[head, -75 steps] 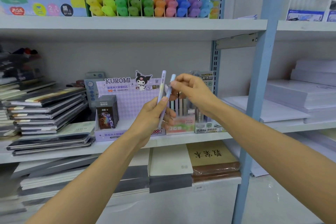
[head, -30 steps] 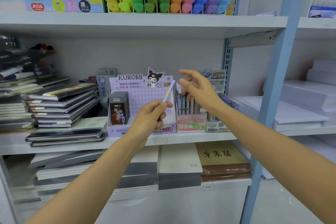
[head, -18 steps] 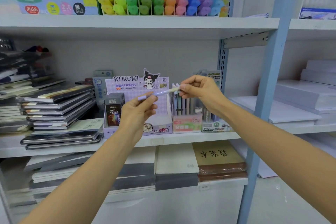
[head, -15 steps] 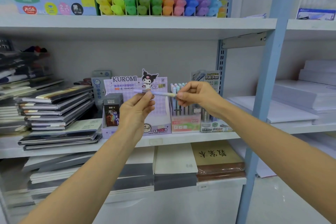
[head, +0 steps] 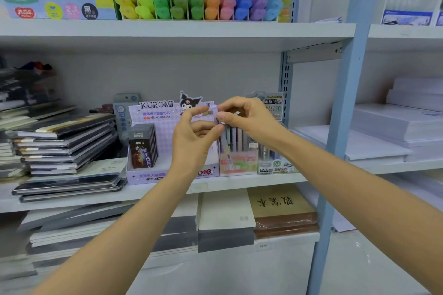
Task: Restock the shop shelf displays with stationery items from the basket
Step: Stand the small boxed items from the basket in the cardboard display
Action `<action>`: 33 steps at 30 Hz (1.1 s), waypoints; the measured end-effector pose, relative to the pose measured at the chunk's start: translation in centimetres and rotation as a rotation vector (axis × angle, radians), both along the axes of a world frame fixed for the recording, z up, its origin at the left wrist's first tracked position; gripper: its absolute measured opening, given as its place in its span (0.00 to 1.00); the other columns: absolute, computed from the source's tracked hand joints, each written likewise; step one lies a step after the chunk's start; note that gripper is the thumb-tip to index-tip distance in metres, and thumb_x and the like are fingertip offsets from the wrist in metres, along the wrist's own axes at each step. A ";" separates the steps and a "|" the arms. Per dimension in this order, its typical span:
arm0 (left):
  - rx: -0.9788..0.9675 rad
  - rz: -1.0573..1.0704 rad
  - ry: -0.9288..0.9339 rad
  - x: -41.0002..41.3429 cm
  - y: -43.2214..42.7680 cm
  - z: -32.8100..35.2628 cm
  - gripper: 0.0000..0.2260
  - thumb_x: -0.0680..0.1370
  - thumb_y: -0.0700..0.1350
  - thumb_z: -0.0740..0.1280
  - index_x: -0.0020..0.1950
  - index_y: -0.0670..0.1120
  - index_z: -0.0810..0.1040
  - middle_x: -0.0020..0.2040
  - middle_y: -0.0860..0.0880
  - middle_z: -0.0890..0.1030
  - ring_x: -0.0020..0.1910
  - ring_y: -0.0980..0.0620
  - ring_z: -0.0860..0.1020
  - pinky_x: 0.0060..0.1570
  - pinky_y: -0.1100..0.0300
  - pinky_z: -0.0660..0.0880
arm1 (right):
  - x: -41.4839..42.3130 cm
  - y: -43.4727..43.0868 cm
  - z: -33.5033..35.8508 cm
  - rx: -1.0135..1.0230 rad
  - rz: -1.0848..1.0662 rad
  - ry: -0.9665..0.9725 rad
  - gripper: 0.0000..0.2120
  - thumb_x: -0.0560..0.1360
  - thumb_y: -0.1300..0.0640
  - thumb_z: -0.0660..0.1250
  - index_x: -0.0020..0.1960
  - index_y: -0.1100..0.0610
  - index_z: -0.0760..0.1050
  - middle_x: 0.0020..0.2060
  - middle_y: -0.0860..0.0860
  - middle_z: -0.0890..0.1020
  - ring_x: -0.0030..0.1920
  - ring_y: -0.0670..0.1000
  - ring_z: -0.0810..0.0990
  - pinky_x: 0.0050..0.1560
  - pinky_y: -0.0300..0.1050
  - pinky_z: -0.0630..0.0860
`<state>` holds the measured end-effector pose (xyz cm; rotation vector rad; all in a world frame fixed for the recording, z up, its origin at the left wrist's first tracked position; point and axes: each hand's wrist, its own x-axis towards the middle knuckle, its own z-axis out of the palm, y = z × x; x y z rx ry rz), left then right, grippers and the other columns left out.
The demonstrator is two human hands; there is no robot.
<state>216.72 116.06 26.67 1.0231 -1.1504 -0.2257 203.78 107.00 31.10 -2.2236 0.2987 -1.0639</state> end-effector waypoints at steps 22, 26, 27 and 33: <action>0.443 0.342 -1.023 2.7 -0.8 -6.3 0.34 0.79 0.48 0.63 0.78 0.59 0.45 0.66 0.52 0.74 0.64 0.51 0.71 0.74 0.51 0.51 | 0.6 -4.5 -2.9 -0.042 -0.230 -0.034 0.02 0.81 0.61 0.59 0.52 0.60 0.68 0.44 0.57 0.83 0.44 0.53 0.83 0.46 0.43 0.80; 0.418 0.369 -1.037 2.9 -1.0 -6.6 0.35 0.80 0.49 0.63 0.78 0.60 0.43 0.59 0.52 0.78 0.56 0.51 0.74 0.70 0.54 0.56 | 0.9 -4.8 -2.2 -0.060 -0.211 -0.008 0.02 0.81 0.62 0.59 0.53 0.60 0.68 0.42 0.58 0.83 0.43 0.54 0.83 0.43 0.38 0.80; 0.412 0.370 -1.035 3.0 -1.1 -6.6 0.35 0.80 0.49 0.63 0.78 0.60 0.42 0.59 0.52 0.78 0.55 0.51 0.74 0.68 0.55 0.58 | 1.0 -4.9 -2.2 -0.064 -0.218 -0.015 0.02 0.81 0.62 0.59 0.53 0.59 0.69 0.41 0.58 0.83 0.43 0.54 0.83 0.43 0.38 0.80; 0.411 0.364 -1.039 3.2 -1.2 -6.8 0.37 0.79 0.51 0.63 0.77 0.61 0.40 0.59 0.52 0.79 0.54 0.50 0.75 0.64 0.55 0.61 | 1.6 -4.9 -2.7 -0.120 -0.267 -0.057 0.02 0.81 0.61 0.60 0.53 0.58 0.70 0.40 0.56 0.84 0.42 0.52 0.84 0.45 0.45 0.82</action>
